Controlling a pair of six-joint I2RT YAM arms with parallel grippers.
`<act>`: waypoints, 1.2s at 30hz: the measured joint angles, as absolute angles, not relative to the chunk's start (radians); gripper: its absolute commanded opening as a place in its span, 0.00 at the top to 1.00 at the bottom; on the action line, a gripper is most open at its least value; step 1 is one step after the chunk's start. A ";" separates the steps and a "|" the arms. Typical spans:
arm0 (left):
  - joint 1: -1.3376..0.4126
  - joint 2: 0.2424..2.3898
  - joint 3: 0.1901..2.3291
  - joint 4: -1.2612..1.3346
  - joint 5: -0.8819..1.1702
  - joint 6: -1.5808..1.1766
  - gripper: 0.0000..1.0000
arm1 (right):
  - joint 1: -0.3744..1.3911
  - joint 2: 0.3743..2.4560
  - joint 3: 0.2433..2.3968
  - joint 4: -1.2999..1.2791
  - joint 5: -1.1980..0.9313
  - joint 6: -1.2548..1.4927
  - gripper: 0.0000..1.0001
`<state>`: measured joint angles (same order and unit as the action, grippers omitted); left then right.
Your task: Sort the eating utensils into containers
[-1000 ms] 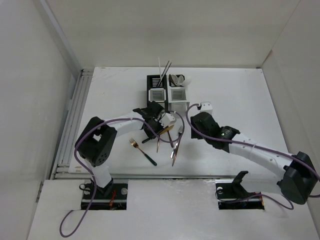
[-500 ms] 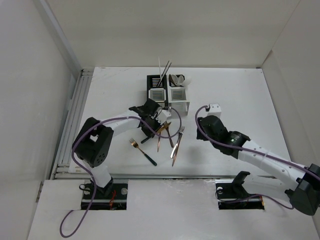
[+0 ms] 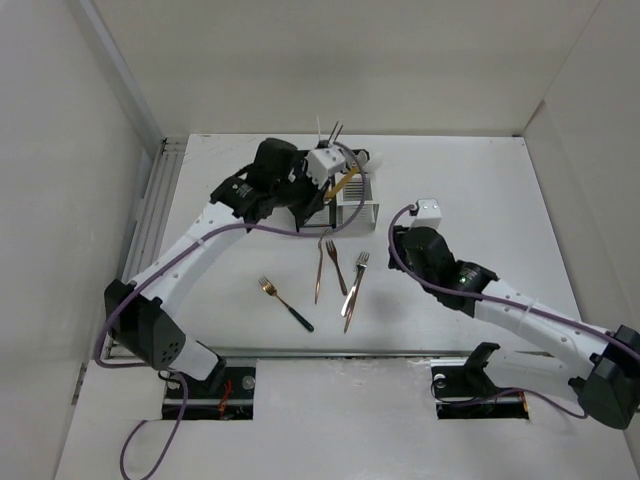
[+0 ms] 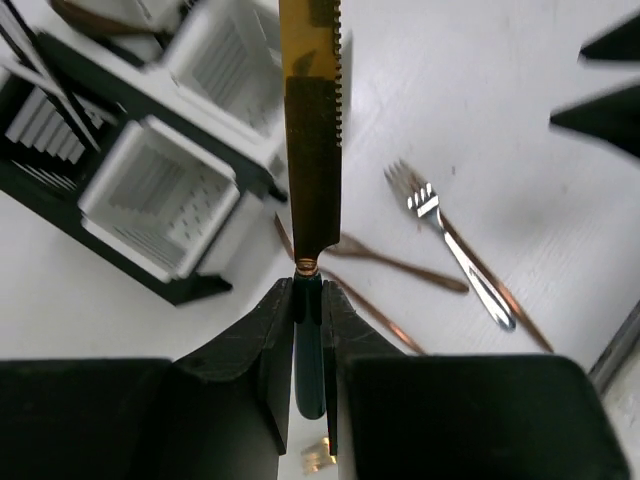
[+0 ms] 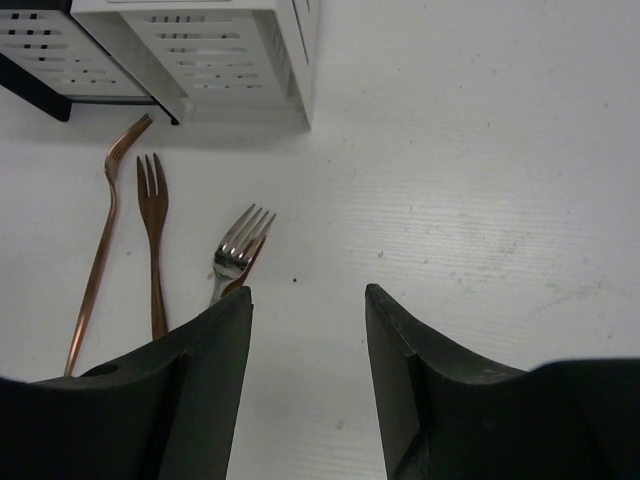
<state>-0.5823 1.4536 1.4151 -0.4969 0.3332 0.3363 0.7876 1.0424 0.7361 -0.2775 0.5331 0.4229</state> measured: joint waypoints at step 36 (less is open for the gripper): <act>-0.403 1.824 1.277 0.390 0.487 0.114 1.00 | 0.524 1.287 0.933 -0.163 0.300 0.197 0.48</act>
